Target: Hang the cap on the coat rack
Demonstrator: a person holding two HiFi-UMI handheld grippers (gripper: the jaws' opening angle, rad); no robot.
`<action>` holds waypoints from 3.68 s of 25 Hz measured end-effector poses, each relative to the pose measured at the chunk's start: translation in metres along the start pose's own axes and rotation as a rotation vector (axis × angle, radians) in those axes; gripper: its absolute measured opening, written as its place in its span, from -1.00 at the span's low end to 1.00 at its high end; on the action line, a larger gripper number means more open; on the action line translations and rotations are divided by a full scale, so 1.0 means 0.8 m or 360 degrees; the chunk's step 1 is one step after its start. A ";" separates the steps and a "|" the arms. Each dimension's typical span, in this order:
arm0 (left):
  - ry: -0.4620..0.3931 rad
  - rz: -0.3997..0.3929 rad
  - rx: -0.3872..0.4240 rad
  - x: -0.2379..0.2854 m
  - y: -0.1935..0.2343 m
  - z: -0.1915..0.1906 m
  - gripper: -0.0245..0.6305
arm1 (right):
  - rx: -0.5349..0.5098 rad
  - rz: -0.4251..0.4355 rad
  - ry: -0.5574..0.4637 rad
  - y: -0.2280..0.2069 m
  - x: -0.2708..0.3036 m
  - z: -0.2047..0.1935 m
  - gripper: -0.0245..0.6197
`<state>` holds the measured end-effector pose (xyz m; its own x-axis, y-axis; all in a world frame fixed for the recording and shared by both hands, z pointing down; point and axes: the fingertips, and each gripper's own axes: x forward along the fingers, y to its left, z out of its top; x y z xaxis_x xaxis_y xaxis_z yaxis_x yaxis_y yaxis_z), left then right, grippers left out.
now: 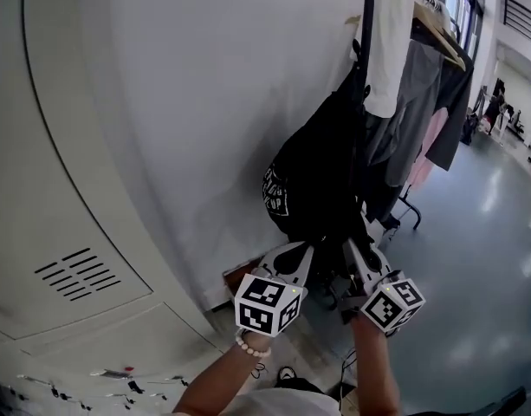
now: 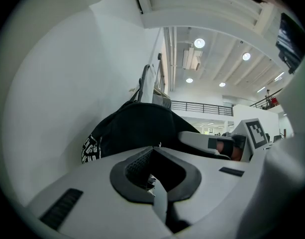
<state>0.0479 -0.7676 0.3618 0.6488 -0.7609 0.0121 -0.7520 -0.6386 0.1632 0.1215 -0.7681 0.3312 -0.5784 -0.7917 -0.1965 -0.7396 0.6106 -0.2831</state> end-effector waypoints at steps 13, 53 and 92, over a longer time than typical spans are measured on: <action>-0.0148 0.0137 0.0093 0.069 0.019 0.084 -0.93 | -0.0116 0.0297 -0.0158 -0.037 0.079 0.112 -0.87; -0.0225 0.0268 0.0177 0.133 0.079 0.155 -0.93 | 0.0847 0.0552 -0.0714 -0.157 0.193 0.270 -0.87; -0.0008 0.0210 0.0043 0.082 0.021 0.020 -0.93 | 0.0508 0.0053 -0.0427 -0.178 0.017 0.077 -0.67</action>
<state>0.0757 -0.8298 0.3494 0.5434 -0.8390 0.0265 -0.8337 -0.5357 0.1341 0.2404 -0.8670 0.3110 -0.4587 -0.7743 -0.4359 -0.5538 0.6327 -0.5412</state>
